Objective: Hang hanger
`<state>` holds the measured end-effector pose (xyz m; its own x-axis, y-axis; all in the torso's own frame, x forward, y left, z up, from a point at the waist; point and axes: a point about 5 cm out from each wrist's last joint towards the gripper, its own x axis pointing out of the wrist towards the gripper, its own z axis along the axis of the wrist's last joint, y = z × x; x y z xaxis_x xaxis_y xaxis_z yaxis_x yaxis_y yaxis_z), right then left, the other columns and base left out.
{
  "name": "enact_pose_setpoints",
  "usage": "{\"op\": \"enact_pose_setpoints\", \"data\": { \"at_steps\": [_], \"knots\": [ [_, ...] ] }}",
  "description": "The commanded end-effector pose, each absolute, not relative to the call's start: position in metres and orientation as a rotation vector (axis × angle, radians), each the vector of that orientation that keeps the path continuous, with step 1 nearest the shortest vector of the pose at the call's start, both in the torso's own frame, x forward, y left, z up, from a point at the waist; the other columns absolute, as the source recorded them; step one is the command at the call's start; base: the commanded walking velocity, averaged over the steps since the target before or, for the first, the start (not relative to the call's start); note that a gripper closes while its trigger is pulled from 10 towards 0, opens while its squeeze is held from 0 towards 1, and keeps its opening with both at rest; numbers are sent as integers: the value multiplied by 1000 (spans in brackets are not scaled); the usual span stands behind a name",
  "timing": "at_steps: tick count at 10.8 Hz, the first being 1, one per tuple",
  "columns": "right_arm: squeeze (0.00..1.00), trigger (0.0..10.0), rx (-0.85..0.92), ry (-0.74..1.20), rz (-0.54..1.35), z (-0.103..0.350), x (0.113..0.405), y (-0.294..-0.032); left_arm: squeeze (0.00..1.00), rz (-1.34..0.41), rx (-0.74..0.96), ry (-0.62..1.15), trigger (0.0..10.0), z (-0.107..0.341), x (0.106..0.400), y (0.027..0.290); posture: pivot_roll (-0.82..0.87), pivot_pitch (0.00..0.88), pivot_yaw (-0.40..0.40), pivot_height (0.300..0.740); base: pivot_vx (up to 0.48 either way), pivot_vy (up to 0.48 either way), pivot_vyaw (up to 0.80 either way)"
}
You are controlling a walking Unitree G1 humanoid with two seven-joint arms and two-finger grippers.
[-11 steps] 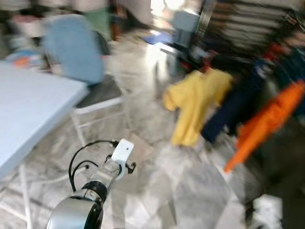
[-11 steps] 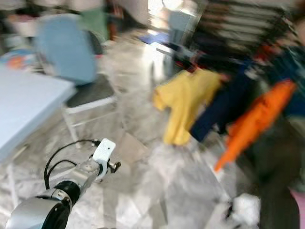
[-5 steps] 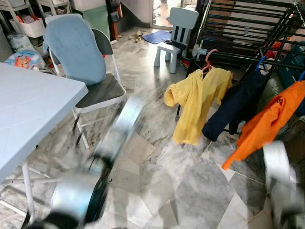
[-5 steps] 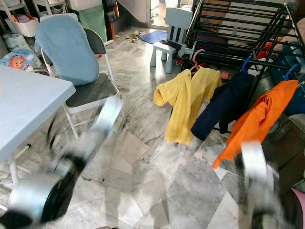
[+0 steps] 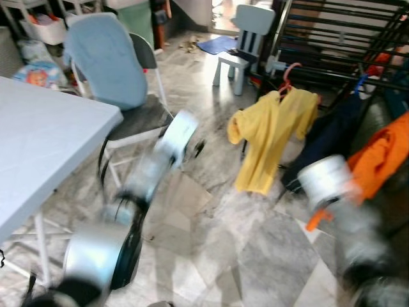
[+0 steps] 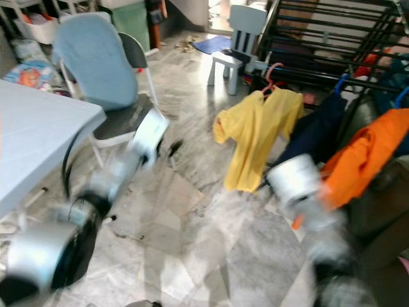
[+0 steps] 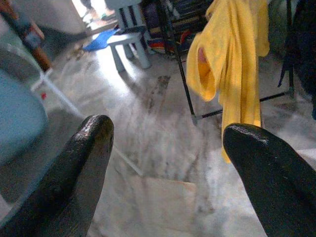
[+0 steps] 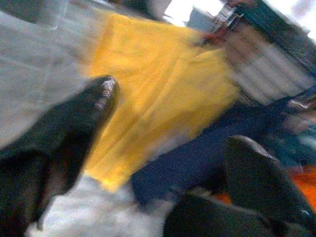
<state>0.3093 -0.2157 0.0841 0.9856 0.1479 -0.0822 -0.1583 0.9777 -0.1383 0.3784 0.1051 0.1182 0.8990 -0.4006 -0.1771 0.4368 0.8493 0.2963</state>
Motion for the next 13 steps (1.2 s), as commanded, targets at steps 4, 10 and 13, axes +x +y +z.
{"op": "enact_pose_setpoints", "data": {
  "at_steps": [4,10,13],
  "knots": [
    [0,10000,-157,-100,-58,119,264,-223,0,-377,321,27,10000,97,336,157,139,0,-87,740,0,0,0],
    [0,10000,-2,35,-229,103,189,-208,0,-346,146,81,10000,80,283,143,56,0,-92,740,0,0,0],
    [0,10000,-52,33,-292,106,172,-216,0,-387,170,127,10000,81,272,152,33,0,-37,740,0,0,0]
  ]
}}
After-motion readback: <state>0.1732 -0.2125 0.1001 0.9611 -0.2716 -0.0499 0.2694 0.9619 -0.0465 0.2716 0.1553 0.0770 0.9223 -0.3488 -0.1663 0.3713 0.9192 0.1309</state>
